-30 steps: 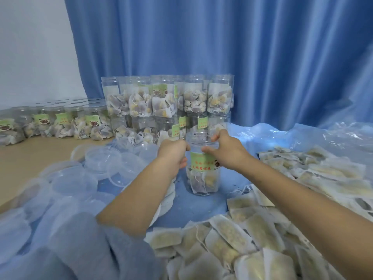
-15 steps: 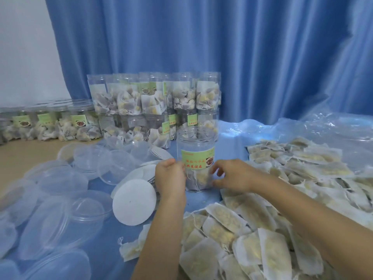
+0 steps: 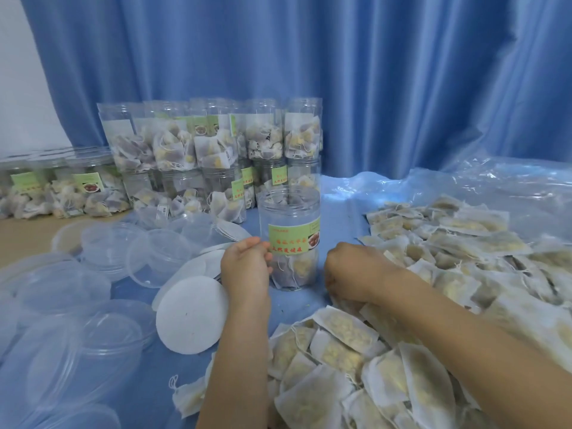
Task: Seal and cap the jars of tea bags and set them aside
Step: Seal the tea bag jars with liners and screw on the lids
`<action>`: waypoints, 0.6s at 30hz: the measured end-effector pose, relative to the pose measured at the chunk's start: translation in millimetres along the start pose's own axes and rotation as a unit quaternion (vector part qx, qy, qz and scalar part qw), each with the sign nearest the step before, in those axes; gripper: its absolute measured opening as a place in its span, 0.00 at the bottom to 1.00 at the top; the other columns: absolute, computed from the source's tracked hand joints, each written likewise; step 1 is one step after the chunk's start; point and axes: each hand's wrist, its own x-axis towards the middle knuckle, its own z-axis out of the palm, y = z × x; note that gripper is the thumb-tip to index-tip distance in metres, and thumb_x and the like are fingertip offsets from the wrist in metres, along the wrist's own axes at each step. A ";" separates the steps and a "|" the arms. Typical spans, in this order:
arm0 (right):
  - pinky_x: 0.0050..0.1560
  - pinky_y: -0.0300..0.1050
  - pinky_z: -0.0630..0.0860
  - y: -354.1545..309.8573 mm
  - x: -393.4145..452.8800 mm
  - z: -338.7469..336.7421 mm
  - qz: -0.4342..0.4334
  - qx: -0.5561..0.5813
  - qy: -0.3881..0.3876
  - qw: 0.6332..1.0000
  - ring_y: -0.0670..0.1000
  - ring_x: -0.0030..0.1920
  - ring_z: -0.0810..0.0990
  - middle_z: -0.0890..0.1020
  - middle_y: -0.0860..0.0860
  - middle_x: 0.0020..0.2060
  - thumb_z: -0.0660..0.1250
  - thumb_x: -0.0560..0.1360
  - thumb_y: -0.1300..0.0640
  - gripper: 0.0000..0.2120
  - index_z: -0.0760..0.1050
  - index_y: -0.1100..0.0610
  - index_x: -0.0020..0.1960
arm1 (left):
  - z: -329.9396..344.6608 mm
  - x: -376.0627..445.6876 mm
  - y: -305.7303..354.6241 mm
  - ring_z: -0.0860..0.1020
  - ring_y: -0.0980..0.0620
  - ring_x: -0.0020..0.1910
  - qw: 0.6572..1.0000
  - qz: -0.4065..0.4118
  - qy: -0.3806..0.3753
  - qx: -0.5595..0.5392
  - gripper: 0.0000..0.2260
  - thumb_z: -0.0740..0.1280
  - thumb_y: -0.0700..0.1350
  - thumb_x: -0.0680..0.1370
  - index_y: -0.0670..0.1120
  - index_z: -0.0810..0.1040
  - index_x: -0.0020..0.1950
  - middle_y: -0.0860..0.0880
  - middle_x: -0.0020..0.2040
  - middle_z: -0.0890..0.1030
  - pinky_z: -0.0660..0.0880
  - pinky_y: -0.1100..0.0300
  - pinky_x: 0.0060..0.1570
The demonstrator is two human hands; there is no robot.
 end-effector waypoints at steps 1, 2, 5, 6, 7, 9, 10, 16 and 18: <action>0.43 0.43 0.69 0.1 1.2 0.9 -0.013 0.056 0.028 0.998 0.55 0.52 0.76 0.77 0.54 0.47 0.64 0.75 0.56 0.08 0.79 0.55 0.51 | -1.1 -0.1 2.1 0.74 0.54 0.33 1.000 -0.001 0.001 -0.003 0.08 0.61 0.32 0.76 0.43 0.74 0.46 0.49 0.36 0.77 0.72 0.64 0.33; 0.46 0.42 0.71 -0.2 2.2 0.7 -0.029 0.128 0.064 0.989 0.53 0.51 0.77 0.79 0.53 0.47 0.65 0.75 0.56 0.08 0.81 0.53 0.51 | -2.4 -0.2 4.5 0.74 0.54 0.33 1.000 0.000 0.002 -0.008 0.07 0.61 0.31 0.76 0.43 0.74 0.46 0.49 0.36 0.77 0.71 0.65 0.33; 0.48 0.36 0.73 -4.8 6.0 -10.3 -0.047 0.391 0.199 0.897 0.47 0.43 0.81 0.84 0.49 0.41 0.70 0.74 0.56 0.02 0.82 0.53 0.44 | -6.9 -0.2 12.8 0.74 0.54 0.34 1.000 0.013 0.002 -0.013 0.09 0.61 0.32 0.76 0.45 0.74 0.42 0.49 0.37 0.77 0.71 0.64 0.34; 0.48 0.37 0.75 -7.4 8.2 -17.6 -0.046 0.488 0.248 0.836 0.46 0.40 0.82 0.84 0.48 0.37 0.71 0.73 0.58 0.02 0.80 0.52 0.42 | -8.4 -0.4 15.7 0.74 0.54 0.34 1.000 0.021 0.003 -0.013 0.09 0.61 0.32 0.76 0.45 0.74 0.41 0.49 0.37 0.77 0.70 0.64 0.34; 0.48 0.41 0.78 -9.8 10.9 -26.0 -0.047 0.575 0.293 0.762 0.47 0.38 0.82 0.83 0.50 0.36 0.70 0.73 0.59 0.05 0.79 0.52 0.40 | -9.8 -0.8 18.7 0.75 0.54 0.34 0.999 0.030 0.006 -0.013 0.09 0.61 0.32 0.76 0.46 0.74 0.41 0.49 0.37 0.77 0.70 0.64 0.34; 0.48 0.45 0.81 -12.5 18.8 -43.6 -0.045 0.684 0.374 0.624 0.49 0.38 0.83 0.83 0.53 0.37 0.69 0.74 0.61 0.05 0.77 0.54 0.41 | -13.1 -1.3 25.0 0.75 0.55 0.33 0.999 0.046 0.011 -0.010 0.10 0.61 0.33 0.76 0.46 0.75 0.41 0.50 0.36 0.77 0.71 0.64 0.34; 0.47 0.44 0.81 -12.0 24.1 -51.0 -0.022 0.684 0.418 0.597 0.48 0.38 0.84 0.83 0.51 0.37 0.69 0.75 0.60 0.05 0.77 0.54 0.41 | -15.2 -1.3 28.0 0.75 0.55 0.33 0.998 0.052 0.014 -0.009 0.09 0.62 0.33 0.76 0.46 0.75 0.41 0.50 0.35 0.77 0.71 0.64 0.34; 0.57 0.42 0.68 -9.9 53.4 -45.0 0.115 0.360 0.337 0.862 0.52 0.58 0.76 0.82 0.48 0.50 0.66 0.76 0.48 0.11 0.80 0.54 0.52 | -39.1 2.8 45.5 0.75 0.54 0.35 0.996 0.077 0.041 0.005 0.10 0.63 0.34 0.75 0.47 0.75 0.39 0.50 0.36 0.78 0.71 0.63 0.36; 0.61 0.46 0.67 -26.4 49.4 -39.3 0.053 0.269 0.440 0.855 0.59 0.58 0.74 0.81 0.55 0.54 0.68 0.76 0.53 0.13 0.80 0.58 0.56 | -48.3 5.1 50.5 0.75 0.54 0.34 0.994 0.085 0.065 0.006 0.10 0.63 0.33 0.75 0.47 0.75 0.38 0.49 0.35 0.77 0.71 0.63 0.35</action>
